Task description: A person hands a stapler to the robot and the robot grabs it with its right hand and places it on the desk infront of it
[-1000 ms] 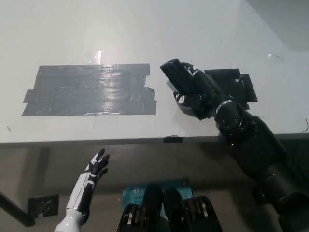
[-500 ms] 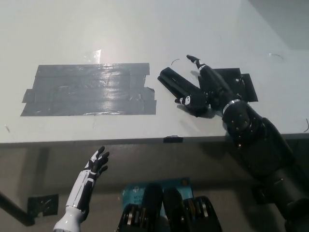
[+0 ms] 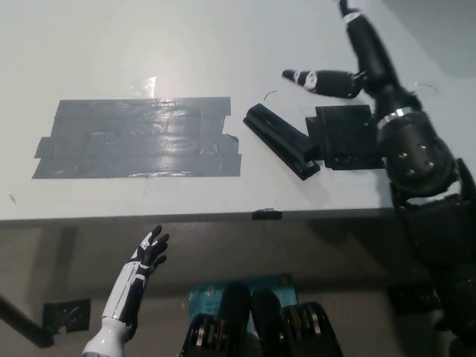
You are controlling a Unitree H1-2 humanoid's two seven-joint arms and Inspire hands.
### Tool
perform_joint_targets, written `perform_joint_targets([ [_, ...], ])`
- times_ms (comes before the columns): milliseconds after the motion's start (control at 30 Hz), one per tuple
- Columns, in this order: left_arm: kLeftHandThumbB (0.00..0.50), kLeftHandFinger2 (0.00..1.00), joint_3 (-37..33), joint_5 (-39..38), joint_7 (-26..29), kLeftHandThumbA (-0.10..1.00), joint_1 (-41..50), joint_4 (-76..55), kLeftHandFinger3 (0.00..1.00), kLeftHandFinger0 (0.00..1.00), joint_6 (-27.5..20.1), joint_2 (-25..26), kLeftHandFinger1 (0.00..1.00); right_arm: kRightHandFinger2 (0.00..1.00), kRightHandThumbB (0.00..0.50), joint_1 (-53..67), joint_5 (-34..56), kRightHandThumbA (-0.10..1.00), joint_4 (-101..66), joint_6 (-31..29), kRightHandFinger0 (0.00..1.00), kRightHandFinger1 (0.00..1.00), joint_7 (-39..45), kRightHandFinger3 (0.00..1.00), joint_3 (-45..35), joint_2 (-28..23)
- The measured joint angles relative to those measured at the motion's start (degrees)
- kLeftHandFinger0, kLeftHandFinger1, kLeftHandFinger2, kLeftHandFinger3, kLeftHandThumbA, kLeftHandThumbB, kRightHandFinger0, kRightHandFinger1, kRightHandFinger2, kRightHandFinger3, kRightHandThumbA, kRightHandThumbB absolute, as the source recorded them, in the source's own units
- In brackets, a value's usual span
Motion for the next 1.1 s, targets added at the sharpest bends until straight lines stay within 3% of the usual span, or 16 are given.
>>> perform_joint_targets([
  [233,0.439,1.00,0.00,0.00,0.00,1.00,0.00,0.28,1.00,1.00,0.04,-0.05,1.00,1.00,0.472,8.59,0.94,1.00,-12.86,1.64,1.00,1.00,0.25,1.00,-0.92,0.23],
  [267,0.443,1.00,0.00,0.00,0.00,1.00,0.02,0.34,1.00,1.00,0.05,-0.05,1.00,1.00,0.444,11.36,1.12,1.00,-15.98,1.90,1.00,1.00,0.28,1.00,-0.94,0.53],
  [333,0.452,1.00,0.00,0.00,0.00,1.00,0.02,0.38,1.00,1.00,0.06,-0.05,1.00,1.00,0.441,12.85,1.20,1.00,-17.42,1.99,1.00,1.00,0.29,1.00,-0.93,0.71],
  [500,0.456,1.00,-0.13,0.03,-0.01,1.00,0.01,0.76,1.00,1.00,0.03,-0.07,1.00,1.00,0.310,29.62,4.86,1.00,-29.70,1.75,1.00,1.00,0.30,1.00,-1.02,3.50],
  [567,0.446,1.00,-0.22,0.07,0.00,1.00,0.11,0.75,1.00,1.00,0.01,-0.09,1.00,1.00,0.289,35.26,6.74,1.00,-31.42,0.59,1.00,1.00,0.32,1.00,-1.07,4.54],
  [733,0.431,1.00,-0.36,0.07,-0.01,1.00,0.95,0.74,1.00,1.00,-0.14,-0.07,1.00,1.00,0.302,47.09,11.47,1.00,-28.12,-3.69,1.00,1.00,0.70,1.00,-1.34,5.46],
  [833,0.434,1.00,-0.47,0.03,-0.02,1.00,1.45,0.74,1.00,1.00,-0.40,-0.21,1.00,1.00,0.244,48.55,12.69,1.00,-25.35,-4.85,1.00,1.00,1.02,1.00,-1.56,5.40],
  [1100,0.436,1.00,-0.56,-0.08,0.00,1.00,3.96,0.76,1.00,1.00,-0.90,-0.56,1.00,1.00,0.277,48.91,13.58,1.00,-13.92,-7.41,1.00,1.00,3.17,1.00,0.58,4.30],
])
